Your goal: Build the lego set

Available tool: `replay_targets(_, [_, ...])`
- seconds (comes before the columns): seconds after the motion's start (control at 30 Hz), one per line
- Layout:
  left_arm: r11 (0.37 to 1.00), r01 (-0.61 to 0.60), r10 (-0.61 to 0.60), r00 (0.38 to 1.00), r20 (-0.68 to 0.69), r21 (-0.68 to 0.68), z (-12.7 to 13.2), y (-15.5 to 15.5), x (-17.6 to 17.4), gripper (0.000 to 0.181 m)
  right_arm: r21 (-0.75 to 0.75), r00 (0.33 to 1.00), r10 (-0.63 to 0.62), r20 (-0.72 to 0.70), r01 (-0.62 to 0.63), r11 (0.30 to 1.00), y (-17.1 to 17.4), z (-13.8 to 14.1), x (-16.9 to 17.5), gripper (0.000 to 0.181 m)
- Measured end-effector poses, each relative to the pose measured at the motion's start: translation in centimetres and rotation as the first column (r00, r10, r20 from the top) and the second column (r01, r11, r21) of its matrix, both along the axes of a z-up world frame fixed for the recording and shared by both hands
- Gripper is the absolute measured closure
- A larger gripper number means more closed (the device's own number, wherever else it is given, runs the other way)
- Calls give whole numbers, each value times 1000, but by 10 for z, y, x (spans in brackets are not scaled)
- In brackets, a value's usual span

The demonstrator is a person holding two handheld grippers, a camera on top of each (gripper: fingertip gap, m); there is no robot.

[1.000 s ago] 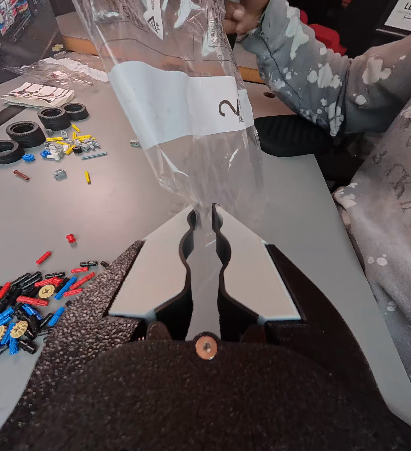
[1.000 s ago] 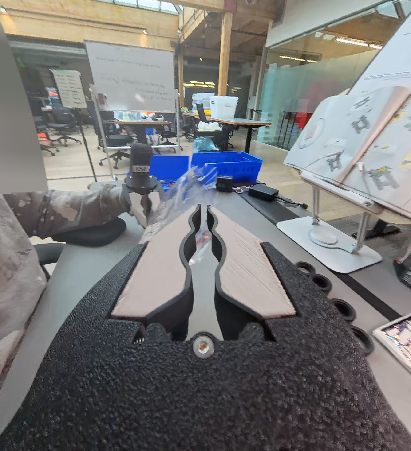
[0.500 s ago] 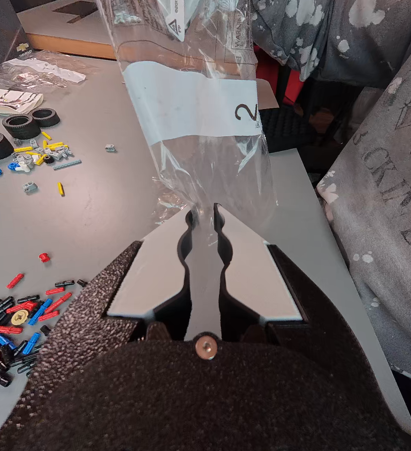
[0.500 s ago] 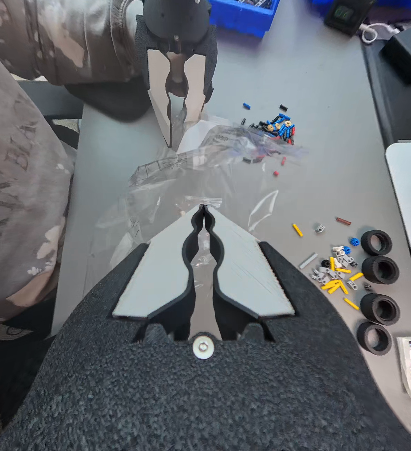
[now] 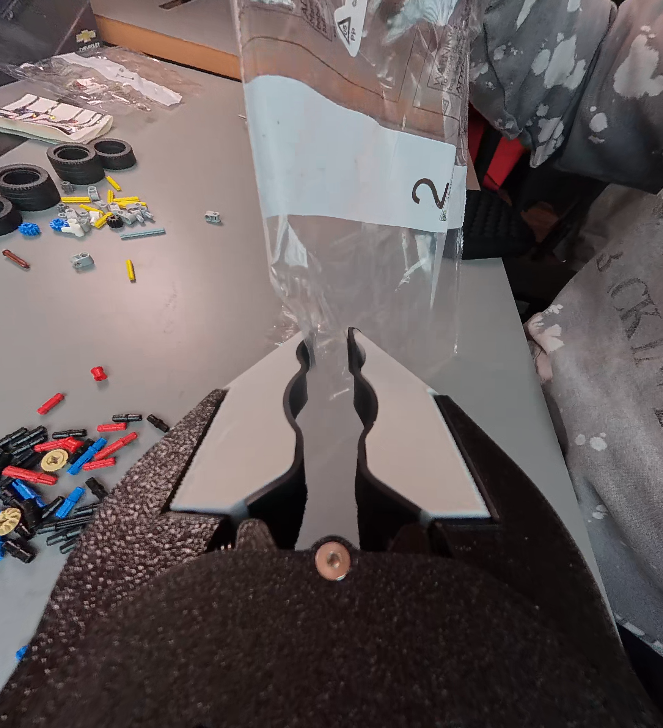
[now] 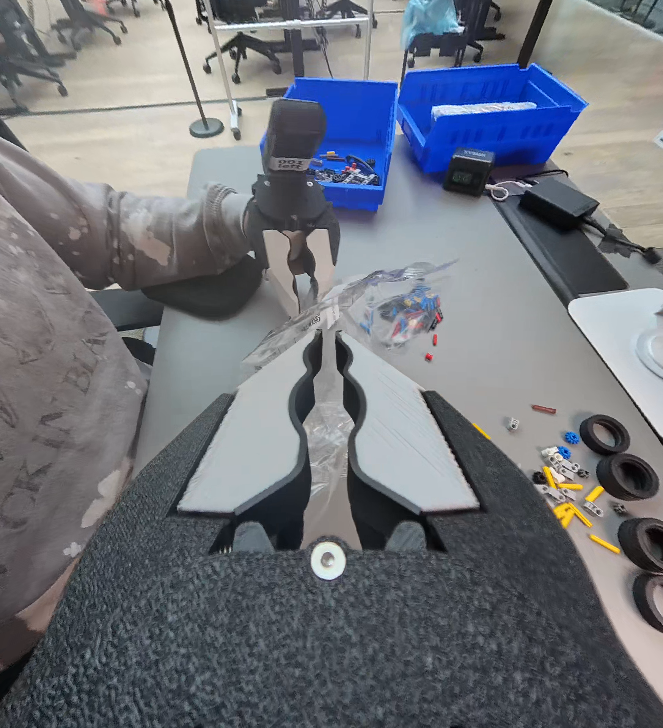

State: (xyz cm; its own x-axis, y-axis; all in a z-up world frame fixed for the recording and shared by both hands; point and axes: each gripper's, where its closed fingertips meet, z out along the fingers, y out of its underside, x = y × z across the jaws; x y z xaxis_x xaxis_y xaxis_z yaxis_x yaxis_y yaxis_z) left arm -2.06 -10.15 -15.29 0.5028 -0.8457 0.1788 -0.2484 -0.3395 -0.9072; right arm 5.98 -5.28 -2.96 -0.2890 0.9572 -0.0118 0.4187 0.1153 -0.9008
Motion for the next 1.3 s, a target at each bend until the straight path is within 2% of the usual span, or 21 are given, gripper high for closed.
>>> replay_targets(0.07, [1000, 2, -2, 999, 34, 7, 7, 0, 0, 165, -13, 999, 27, 47, -27, 1000, -7, -6, 4, 179])
replay_targets(0.2, [999, -19, 16, 993, 117, 26, 22, 2, -5, 164, 38, 986, -29, 165, 23, 999, 1, -44, 7, 177])
replay_targets(0.27, [999, -32, 25, 981, 190, 35, 34, 4, -8, 165, 18, 982, -59, 180, 57, 998, 6, -59, 6, 173])
replay_targets(0.3, [998, -41, 30, 975, 220, 42, 40, 4, -10, 166, 3, 983, -71, 169, 72, 997, 8, -64, 5, 177])
replay_targets(0.37, [997, -51, 36, 966, 255, 52, 47, 5, -14, 167, -33, 989, -78, 129, 83, 996, 11, -71, 5, 181])
replay_targets(0.5, [997, -70, 54, 945, 323, 38, 55, 8, -21, 159, -82, 991, -114, -75, 108, 991, 23, -69, 6, 181])
replay_targets(0.63, [998, -66, 70, 939, 335, -23, 49, 9, -30, 149, -166, 962, -128, -243, 89, 982, 24, -68, 11, 181])
replay_targets(0.67, [997, -68, 79, 944, 320, -48, 43, 10, -32, 151, -176, 962, -108, -251, 65, 982, 20, -70, 13, 181])
replay_targets(0.73, [995, -80, 94, 960, 263, -65, 31, 12, -33, 173, -229, 967, -62, -247, 4, 974, 10, -70, 17, 181])
replay_targets(0.8, [994, -92, 103, 976, 192, -66, 19, 14, -30, 181, -293, 973, -39, -226, -30, 956, 5, -68, 19, 181])
replay_targets(0.93, [993, -93, 103, 982, 157, -73, 11, 15, -26, 181, -333, 992, -32, -121, -10, 943, 7, -82, 22, 145])
replay_targets(1.03, [988, -134, 145, 977, 156, -78, 10, 21, -33, 178, -318, 995, 39, 88, -9, 948, -5, -113, 35, 123])
replay_targets(1.1, [983, -165, 177, 973, 152, -86, 8, 25, -38, 173, -319, 966, 113, 231, -35, 947, -21, -134, 49, 112])
replay_targets(1.23, [974, -203, 217, 963, 159, -102, 7, 31, -43, 167, -396, 910, 213, 356, -59, 916, -48, -165, 54, 120])
replay_targets(1.27, [972, -210, 225, 961, 161, -104, 7, 32, -44, 167, -426, 898, 241, 368, -68, 902, -56, -170, 52, 134])
replay_targets(1.3, [971, -215, 231, 959, 165, -107, 7, 33, -45, 166, -449, 893, 265, 364, -81, 890, -62, -173, 47, 156])
